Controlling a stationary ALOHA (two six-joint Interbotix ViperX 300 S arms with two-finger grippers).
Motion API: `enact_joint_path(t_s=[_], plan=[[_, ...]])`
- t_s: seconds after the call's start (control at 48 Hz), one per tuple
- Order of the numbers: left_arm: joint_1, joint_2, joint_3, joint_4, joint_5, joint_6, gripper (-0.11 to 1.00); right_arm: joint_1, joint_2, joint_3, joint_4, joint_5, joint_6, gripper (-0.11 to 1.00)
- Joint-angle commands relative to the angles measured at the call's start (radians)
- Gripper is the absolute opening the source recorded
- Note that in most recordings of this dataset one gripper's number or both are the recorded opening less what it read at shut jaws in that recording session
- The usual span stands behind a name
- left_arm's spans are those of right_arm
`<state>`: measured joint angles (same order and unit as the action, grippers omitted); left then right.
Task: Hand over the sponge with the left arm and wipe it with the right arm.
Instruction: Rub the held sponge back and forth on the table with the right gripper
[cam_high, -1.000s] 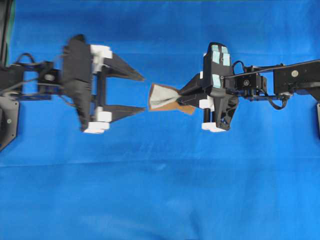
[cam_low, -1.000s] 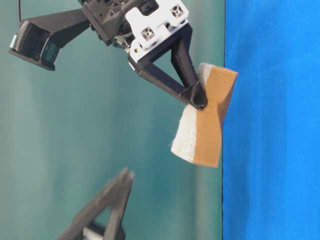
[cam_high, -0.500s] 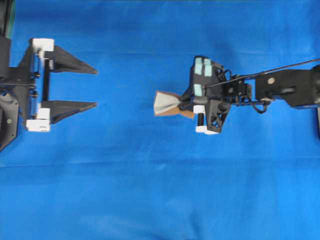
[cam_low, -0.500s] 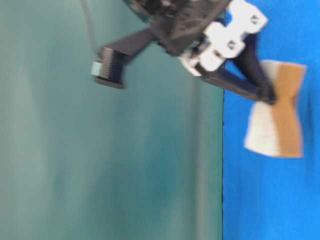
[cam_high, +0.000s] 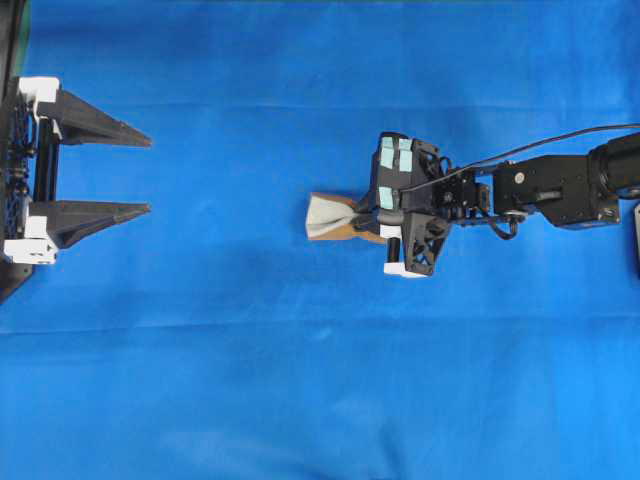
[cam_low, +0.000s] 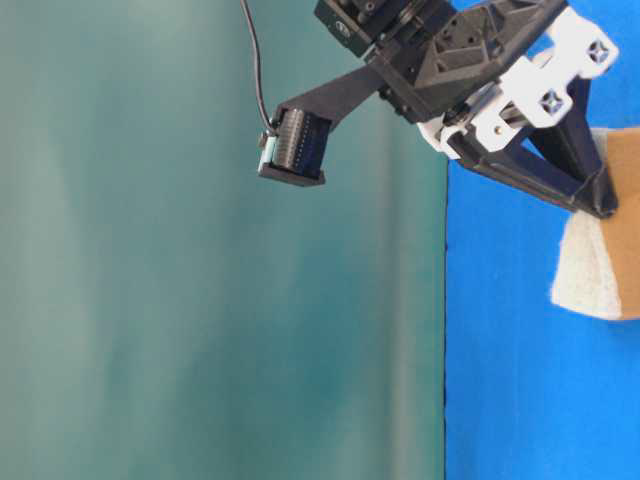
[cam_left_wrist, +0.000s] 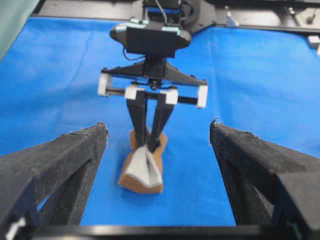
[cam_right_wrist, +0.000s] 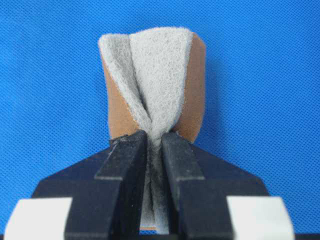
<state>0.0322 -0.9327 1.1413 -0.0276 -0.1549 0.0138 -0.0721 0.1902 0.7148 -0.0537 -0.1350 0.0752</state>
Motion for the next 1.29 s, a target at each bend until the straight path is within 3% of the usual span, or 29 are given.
enact_joint_path(t_s=[0.0, 0.25, 0.458, 0.708, 0.938, 1.271], plan=[[-0.002, 0.003, -0.011, -0.002, -0.006, -0.002, 0.81, 0.003, 0.0, -0.008, 0.0, 0.008, 0.0, 0.16], [-0.002, 0.003, -0.011, -0.002, -0.006, -0.005, 0.81, -0.124, -0.006, -0.005, -0.012, 0.018, -0.017, 0.16], [-0.002, 0.005, -0.011, -0.002, -0.006, -0.006, 0.81, -0.239, -0.015, -0.005, -0.071, 0.018, -0.018, 0.16], [-0.002, 0.011, -0.011, -0.002, -0.006, -0.006, 0.81, -0.279, -0.015, -0.012, -0.091, 0.017, -0.018, 0.16], [-0.002, 0.012, -0.011, -0.002, -0.006, -0.006, 0.81, -0.202, -0.015, -0.005, -0.08, 0.025, 0.006, 0.16], [-0.002, 0.011, -0.009, -0.002, -0.008, -0.003, 0.81, 0.097, -0.015, -0.014, -0.011, 0.035, 0.101, 0.16]])
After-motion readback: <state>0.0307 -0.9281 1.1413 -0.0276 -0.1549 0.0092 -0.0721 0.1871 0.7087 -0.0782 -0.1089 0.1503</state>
